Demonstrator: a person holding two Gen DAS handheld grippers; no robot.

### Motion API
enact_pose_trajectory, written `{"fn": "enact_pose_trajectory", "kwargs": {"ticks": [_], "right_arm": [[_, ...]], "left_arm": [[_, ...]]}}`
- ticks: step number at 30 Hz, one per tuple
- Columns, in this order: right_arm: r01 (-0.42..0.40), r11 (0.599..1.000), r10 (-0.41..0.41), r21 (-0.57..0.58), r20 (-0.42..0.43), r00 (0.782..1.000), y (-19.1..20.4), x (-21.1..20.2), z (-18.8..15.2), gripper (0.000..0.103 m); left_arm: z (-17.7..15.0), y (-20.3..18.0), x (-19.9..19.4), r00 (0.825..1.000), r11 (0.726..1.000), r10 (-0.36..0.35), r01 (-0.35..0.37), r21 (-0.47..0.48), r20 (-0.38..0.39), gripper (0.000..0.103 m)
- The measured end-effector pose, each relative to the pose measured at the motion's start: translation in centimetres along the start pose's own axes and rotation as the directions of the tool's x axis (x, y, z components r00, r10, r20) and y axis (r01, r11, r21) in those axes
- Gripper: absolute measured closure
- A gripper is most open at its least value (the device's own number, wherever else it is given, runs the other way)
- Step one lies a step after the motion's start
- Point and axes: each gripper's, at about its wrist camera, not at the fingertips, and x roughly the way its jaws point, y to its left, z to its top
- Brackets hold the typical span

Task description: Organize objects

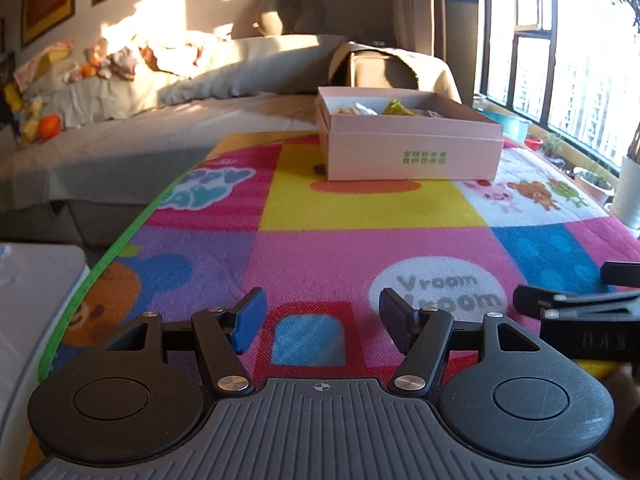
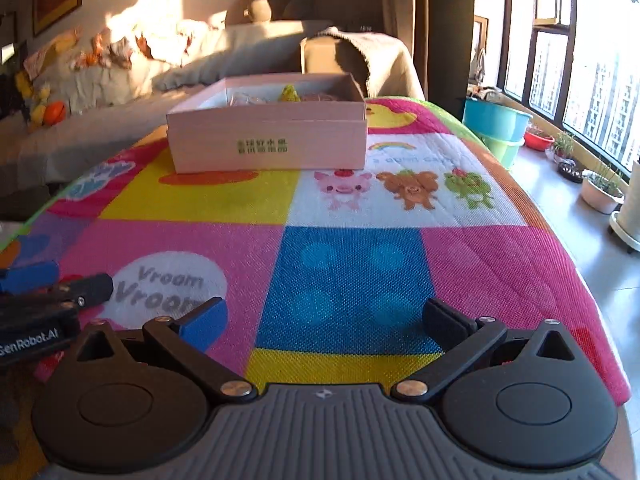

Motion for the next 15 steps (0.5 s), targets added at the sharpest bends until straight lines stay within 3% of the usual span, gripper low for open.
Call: {"fn": "enact_pose_trajectory", "kwargs": {"ticks": [15], "right_arm": [[0.009, 1.0, -0.009, 0.018, 0.0, 1.0, -0.11, 0.75, 0.56, 0.0]], "left_arm": [[0.26, -0.19, 0.39, 1.0, 1.0, 0.006, -0.006, -0.018, -0.006, 0.031]]}}
